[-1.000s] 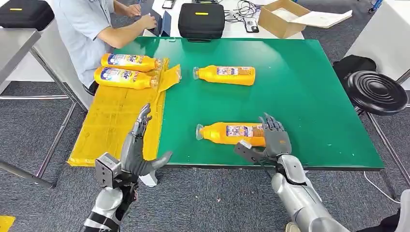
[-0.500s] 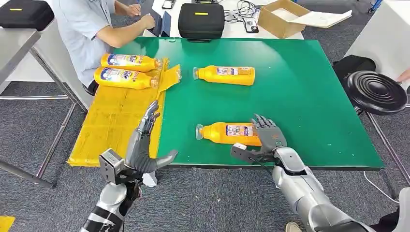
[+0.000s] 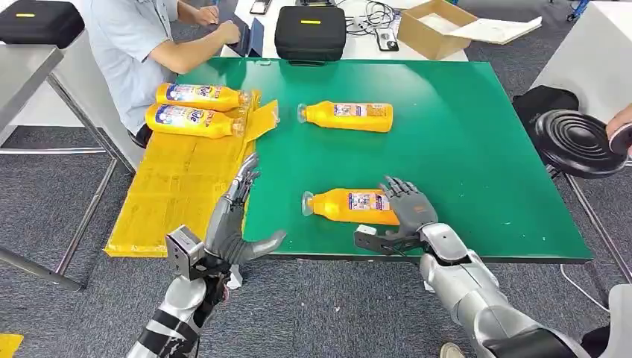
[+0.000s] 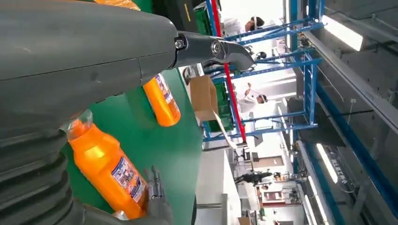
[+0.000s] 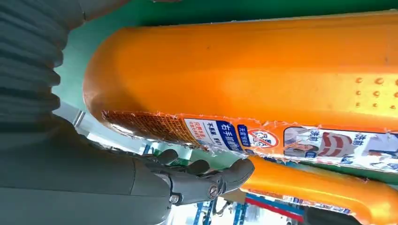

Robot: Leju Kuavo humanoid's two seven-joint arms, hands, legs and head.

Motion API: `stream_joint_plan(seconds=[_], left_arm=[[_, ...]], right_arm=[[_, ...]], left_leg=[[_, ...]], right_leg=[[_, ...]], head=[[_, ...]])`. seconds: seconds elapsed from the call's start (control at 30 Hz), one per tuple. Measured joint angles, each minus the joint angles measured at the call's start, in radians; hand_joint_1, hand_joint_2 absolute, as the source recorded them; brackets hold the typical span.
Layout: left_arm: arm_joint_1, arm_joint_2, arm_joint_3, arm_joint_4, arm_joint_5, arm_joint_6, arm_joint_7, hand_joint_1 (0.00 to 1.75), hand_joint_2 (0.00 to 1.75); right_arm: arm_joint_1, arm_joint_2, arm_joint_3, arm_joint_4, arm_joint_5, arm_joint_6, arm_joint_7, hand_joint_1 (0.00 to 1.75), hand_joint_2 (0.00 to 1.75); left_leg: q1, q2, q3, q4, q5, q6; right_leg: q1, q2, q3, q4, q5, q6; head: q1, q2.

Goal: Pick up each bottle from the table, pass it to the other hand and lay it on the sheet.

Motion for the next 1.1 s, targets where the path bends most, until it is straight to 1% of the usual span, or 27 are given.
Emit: stream_joint_plan(seconds=[0.57,0.63,0.67,0.7,0.73,0.87,1.0,1.1], left_arm=[[-0.003,0.0,0.0,0.002,0.001,0.0,0.0,0.0,1.75],[-0.003,0.0,0.0,0.002,0.013,-0.008,0.003,0.0,1.75],[-0.004,0.0,0.0,0.003,0.022,-0.014,0.005,0.0,1.75],[-0.004,0.0,0.0,0.006,0.026,-0.015,0.006,0.0,1.75],[-0.005,0.0,0.0,0.008,0.03,-0.016,0.008,0.0,1.75],[-0.009,0.0,0.0,0.018,0.056,-0.028,0.022,0.0,1.75],[-0.013,0.0,0.0,0.02,0.061,-0.031,0.029,0.0,1.75],[-0.016,0.0,0.0,0.024,0.079,-0.023,0.071,0.0,1.75]], right_arm=[[-0.006,0.0,0.001,0.015,0.0,0.0,0.0,0.0,1.75],[-0.007,0.0,0.002,0.016,0.0,0.014,0.006,0.0,1.75],[-0.009,0.0,0.002,0.017,-0.001,0.023,0.01,0.1,1.75],[-0.011,0.0,0.002,0.019,-0.004,0.038,0.019,1.29,1.75],[-0.014,0.0,0.002,0.023,-0.009,0.061,0.029,1.75,1.75],[-0.031,-0.01,0.001,0.037,-0.021,0.189,0.065,1.75,1.75],[-0.039,-0.027,0.001,0.049,-0.046,0.25,0.092,1.75,1.75],[-0.042,-0.036,-0.003,0.057,-0.069,0.308,0.199,1.75,1.75]], left_leg=[[0.0,0.0,0.001,0.0,0.0,0.0],[0.0,0.0,0.001,0.0,0.0,0.0],[0.0,0.0,0.001,0.0,0.0,0.0],[0.0,0.0,0.002,0.0,0.0,0.0],[0.0,0.0,0.002,0.0,0.0,0.0],[0.0,0.0,0.006,0.0,0.0,0.0],[0.0,-0.001,0.009,0.0,0.0,0.0],[0.0,-0.001,0.014,0.0,-0.001,0.0]], right_leg=[[0.0,0.0,0.001,0.0,0.0,0.0],[0.0,0.0,0.001,0.0,0.0,0.0],[0.0,0.0,0.001,0.0,0.0,0.0],[0.0,0.0,0.001,0.0,0.0,0.0],[0.0,0.0,0.002,0.0,0.0,0.0],[0.0,0.0,0.005,-0.001,0.0,0.0],[0.0,0.0,0.008,-0.001,0.0,0.0],[0.0,0.0,0.011,-0.002,-0.001,0.0]], head=[[0.0,0.0],[0.0,0.0],[0.0,0.0],[0.0,0.0],[0.0,0.0],[0.0,0.0],[0.0,0.0],[0.0,0.0]])
